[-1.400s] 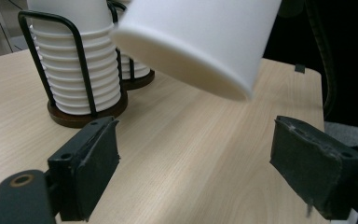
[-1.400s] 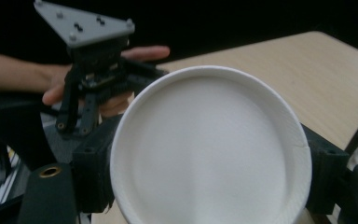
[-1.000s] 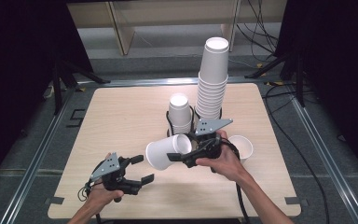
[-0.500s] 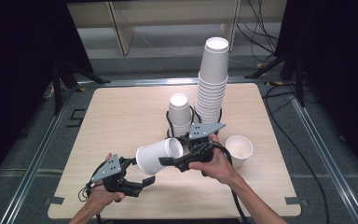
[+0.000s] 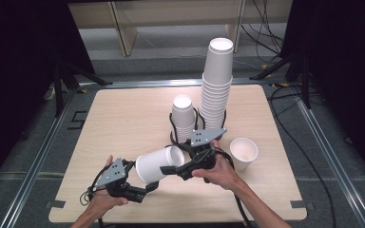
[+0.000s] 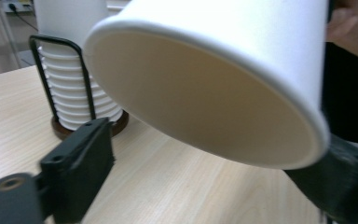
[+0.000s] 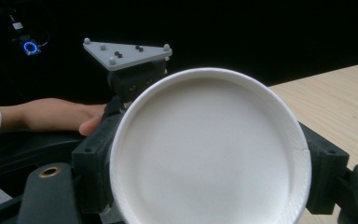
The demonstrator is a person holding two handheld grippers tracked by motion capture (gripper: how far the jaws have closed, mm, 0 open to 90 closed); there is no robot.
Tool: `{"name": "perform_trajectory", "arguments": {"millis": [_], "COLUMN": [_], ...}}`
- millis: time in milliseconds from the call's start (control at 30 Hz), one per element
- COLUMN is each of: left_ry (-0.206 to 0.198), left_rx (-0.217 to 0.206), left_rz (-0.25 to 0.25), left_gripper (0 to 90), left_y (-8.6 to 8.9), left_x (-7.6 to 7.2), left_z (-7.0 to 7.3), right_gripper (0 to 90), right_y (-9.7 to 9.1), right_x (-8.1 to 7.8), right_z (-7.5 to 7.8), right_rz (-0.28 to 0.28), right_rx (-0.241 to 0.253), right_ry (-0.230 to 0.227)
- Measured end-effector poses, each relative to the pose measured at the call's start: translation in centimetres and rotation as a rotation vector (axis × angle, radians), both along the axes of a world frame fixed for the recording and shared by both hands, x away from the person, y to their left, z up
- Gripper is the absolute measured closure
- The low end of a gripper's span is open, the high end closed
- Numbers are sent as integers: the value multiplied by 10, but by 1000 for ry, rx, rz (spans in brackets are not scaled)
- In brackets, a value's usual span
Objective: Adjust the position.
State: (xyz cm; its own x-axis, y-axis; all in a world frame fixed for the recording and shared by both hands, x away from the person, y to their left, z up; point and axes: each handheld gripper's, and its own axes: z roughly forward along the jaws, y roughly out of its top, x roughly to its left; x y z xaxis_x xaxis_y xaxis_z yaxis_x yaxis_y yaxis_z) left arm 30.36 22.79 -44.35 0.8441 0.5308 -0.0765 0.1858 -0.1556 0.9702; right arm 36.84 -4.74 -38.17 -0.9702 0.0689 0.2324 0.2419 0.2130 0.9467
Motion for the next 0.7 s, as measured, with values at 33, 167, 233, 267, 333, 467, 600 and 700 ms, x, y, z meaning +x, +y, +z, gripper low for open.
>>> {"name": "perform_trajectory", "arguments": {"millis": [33, 167, 233, 267, 333, 467, 600, 700], "left_ry": [0, -41, -62, -69, -72, -83, -83, -87], "left_rx": [-11, 36, 26, 32, 34, 31, 50, 22], "left_rz": [-5, -1, -12, -14, -22, -30, -48, -55], "left_gripper": [42, 1, 2, 2, 0, 0, 48, 50], "left_y": [-1, -1, -3, -3, -4, -5, -3, -4], "left_x": [1, -1, -1, -2, -2, -3, -5, -4], "left_z": [-1, -1, -1, -1, -1, -2, 0, -1], "right_gripper": [242, 242, 242, 243, 243, 242, 243, 243], "right_y": [0, 2, 2, 3, 5, 6, 8, 8], "right_x": [0, -1, -1, -1, -1, -2, -1, 0], "right_z": [-1, -4, -4, -5, -8, -10, -11, -12], "right_rz": [-6, 14, 20, 19, 38, 43, 47, 47], "right_rx": [3, -6, -10, -11, -13, -22, -28, -25], "right_ry": [-16, -12, 10, -4, -1, 19, 24, 21]}}
